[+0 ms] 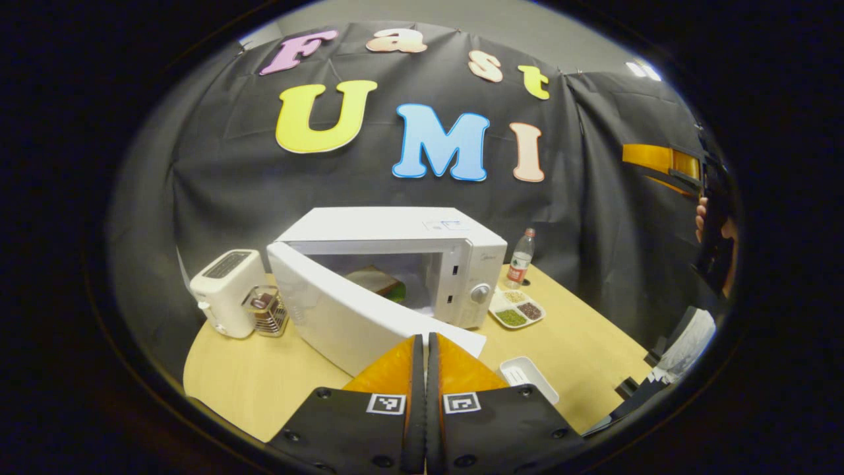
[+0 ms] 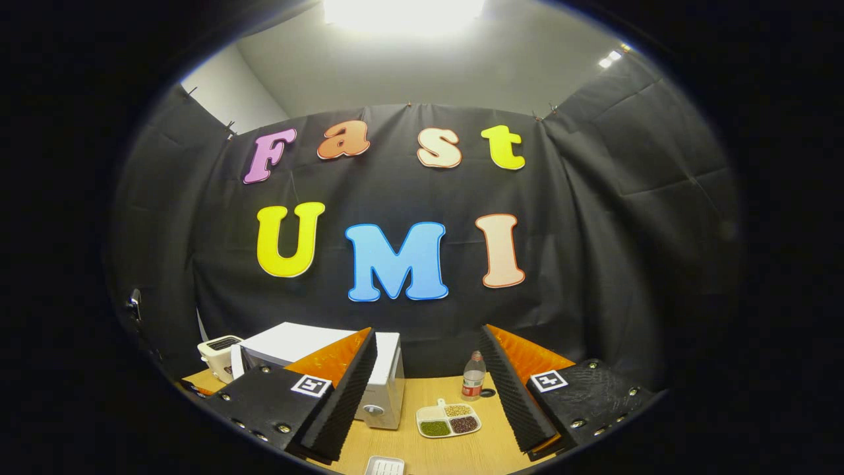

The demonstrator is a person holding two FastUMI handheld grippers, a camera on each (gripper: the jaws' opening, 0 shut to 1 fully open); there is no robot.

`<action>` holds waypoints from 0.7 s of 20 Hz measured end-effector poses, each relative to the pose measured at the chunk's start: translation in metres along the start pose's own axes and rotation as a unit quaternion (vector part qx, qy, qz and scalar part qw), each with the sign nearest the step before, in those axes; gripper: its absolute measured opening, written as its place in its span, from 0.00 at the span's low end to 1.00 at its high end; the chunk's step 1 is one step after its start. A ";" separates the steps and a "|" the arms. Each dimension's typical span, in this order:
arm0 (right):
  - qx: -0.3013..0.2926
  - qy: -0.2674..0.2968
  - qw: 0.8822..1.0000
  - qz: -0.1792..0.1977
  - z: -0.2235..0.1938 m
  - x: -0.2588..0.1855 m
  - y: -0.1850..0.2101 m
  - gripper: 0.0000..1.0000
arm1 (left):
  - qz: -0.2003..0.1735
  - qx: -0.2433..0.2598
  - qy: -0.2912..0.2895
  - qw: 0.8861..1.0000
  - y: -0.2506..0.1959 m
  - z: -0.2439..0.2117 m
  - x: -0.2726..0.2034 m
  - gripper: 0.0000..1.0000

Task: Open the microwave oven with the left hand, put the food in, and close the microwave oven.

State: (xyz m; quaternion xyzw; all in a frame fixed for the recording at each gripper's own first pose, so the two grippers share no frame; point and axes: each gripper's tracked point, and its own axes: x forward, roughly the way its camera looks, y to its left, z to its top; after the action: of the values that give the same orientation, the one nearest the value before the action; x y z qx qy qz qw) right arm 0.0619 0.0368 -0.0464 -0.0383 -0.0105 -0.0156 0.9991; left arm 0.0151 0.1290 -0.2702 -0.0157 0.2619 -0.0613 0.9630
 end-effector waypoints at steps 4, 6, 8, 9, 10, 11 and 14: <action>0.001 0.006 1.000 -0.005 -0.006 0.005 -0.015 0.94 | -0.006 -0.012 0.003 1.000 -0.013 0.005 0.026 0.07; 0.001 0.006 1.000 -0.008 -0.008 0.006 -0.023 0.94 | -0.008 -0.011 0.002 1.000 -0.018 0.008 0.038 0.07; -0.001 0.006 1.000 -0.011 -0.007 0.009 -0.032 0.94 | -0.012 -0.008 0.002 1.000 -0.024 0.012 0.049 0.07; -0.001 0.007 1.000 -0.013 -0.005 0.009 -0.037 0.94 | -0.013 -0.006 0.003 1.000 -0.026 0.013 0.056 0.07; 0.000 0.009 1.000 -0.014 -0.006 0.011 -0.040 0.94 | -0.013 -0.005 0.003 1.000 -0.027 0.015 0.061 0.07; 0.001 0.010 1.000 -0.015 -0.008 0.013 -0.044 0.94 | -0.013 -0.004 0.002 1.000 -0.030 0.017 0.066 0.05; 0.002 0.012 1.000 -0.019 -0.009 0.018 -0.054 0.94 | -0.012 -0.007 0.002 1.000 -0.033 0.022 0.079 0.07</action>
State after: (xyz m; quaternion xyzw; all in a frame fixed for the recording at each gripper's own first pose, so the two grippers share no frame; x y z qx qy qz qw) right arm 0.0782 -0.0182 -0.0506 -0.0364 0.0011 -0.0345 0.9987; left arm 0.0906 0.0859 -0.2888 -0.0256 0.2638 -0.0714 0.9616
